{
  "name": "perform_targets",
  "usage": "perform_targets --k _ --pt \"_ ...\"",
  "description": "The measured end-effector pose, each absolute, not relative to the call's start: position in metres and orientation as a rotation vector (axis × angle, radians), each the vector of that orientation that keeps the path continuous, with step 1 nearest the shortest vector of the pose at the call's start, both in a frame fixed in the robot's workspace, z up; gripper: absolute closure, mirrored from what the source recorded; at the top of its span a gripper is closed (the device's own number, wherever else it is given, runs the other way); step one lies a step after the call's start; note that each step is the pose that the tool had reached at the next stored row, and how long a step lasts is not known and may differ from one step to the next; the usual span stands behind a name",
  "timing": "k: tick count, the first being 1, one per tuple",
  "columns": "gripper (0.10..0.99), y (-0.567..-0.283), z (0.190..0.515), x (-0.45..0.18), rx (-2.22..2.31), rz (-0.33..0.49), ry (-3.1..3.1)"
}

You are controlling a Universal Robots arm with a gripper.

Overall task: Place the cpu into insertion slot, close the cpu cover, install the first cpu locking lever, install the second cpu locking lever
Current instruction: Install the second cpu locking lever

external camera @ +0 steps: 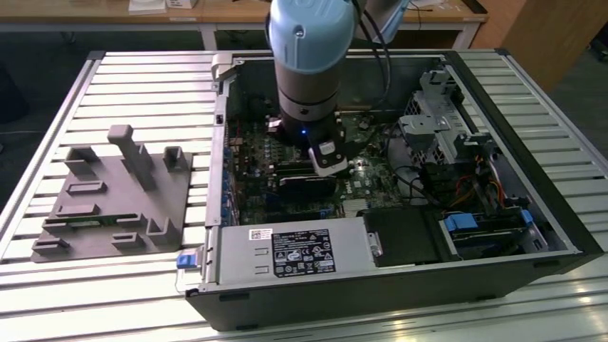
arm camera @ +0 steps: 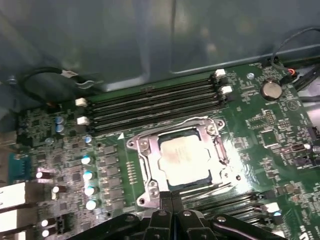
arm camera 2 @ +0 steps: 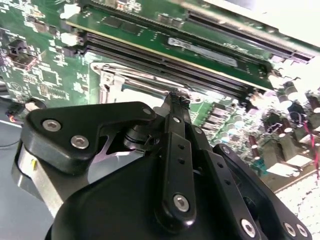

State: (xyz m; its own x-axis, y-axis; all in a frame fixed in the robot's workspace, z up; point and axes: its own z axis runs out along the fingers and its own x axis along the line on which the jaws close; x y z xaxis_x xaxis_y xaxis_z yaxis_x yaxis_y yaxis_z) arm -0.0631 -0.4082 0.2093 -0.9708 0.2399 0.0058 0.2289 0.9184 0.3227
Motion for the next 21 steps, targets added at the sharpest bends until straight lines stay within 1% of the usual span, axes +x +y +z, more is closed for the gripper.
perform_targets --k 7,21 --pt "0.980 -0.392 0.209 -0.058 0.371 0.456 3.048" --pt "0.980 -0.365 0.209 -0.048 0.366 0.314 3.055"
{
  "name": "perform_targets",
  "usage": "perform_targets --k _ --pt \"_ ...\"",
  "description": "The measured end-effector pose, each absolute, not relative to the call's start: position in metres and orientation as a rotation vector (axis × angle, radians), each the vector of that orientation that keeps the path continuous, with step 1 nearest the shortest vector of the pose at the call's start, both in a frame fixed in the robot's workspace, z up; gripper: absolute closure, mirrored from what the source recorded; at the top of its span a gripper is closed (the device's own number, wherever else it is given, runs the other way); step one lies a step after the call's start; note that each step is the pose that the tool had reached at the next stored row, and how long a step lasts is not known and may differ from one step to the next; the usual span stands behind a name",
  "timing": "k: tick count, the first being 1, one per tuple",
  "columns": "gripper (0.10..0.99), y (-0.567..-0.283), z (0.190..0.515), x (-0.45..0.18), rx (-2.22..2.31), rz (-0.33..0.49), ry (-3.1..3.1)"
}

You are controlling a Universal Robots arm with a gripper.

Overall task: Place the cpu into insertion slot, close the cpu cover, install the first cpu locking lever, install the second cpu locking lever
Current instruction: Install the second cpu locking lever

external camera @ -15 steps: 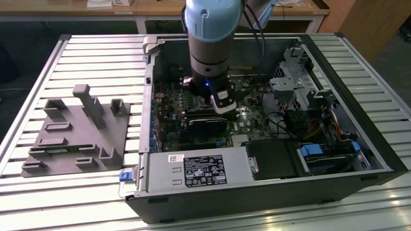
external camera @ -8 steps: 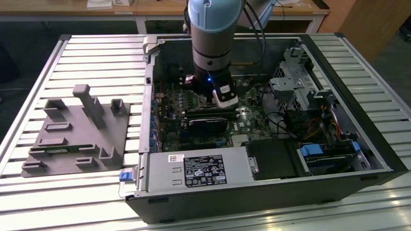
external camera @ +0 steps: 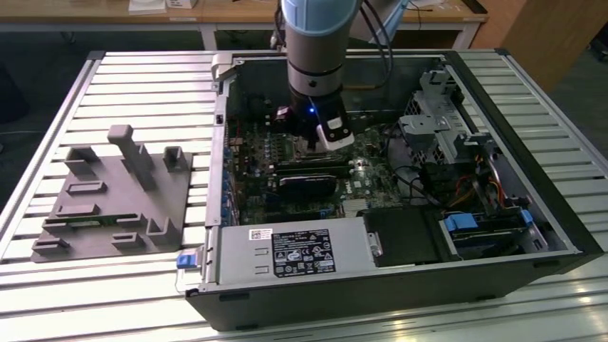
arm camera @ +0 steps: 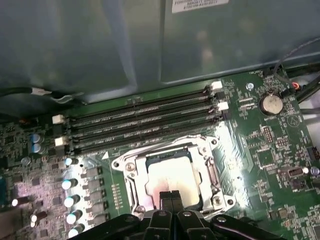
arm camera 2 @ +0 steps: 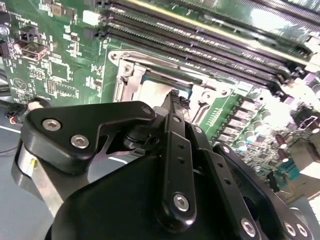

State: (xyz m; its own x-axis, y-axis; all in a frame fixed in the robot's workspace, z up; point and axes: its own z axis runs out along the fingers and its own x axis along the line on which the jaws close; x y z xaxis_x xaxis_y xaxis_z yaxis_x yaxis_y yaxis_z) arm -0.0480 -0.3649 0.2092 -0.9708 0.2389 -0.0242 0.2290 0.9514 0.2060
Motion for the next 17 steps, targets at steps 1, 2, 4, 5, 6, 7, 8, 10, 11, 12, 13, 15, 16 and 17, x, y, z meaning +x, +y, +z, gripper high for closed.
perform_targets --k 1,2,4,5,6,7,8,10,11,12,13,15,16,17 --pt "0.980 -0.362 0.209 -0.047 0.366 0.305 3.055" --pt "0.980 -0.360 0.209 -0.047 0.366 0.297 3.055" --pt "0.980 -0.355 0.209 -0.045 0.365 0.282 3.056" --pt "0.980 -0.354 0.209 -0.044 0.365 0.275 3.056" --pt "0.980 -0.354 0.209 -0.044 0.365 0.272 3.056" --pt "0.980 -0.353 0.209 -0.043 0.365 0.270 3.056" --pt "0.980 -0.352 0.209 -0.042 0.365 0.268 3.056" --pt "0.980 -0.351 0.209 -0.039 0.365 0.266 3.056" --pt "0.980 -0.350 0.209 -0.039 0.365 0.266 3.056" --pt "0.980 -0.350 0.209 -0.039 0.365 0.266 3.056" --pt "0.980 -0.350 0.209 -0.039 0.365 0.266 3.056" --pt "0.980 -0.349 0.209 -0.039 0.365 0.265 3.056" --pt "0.980 -0.349 0.209 -0.039 0.365 0.266 3.056" --pt "0.980 -0.349 0.209 -0.039 0.365 0.266 3.056"
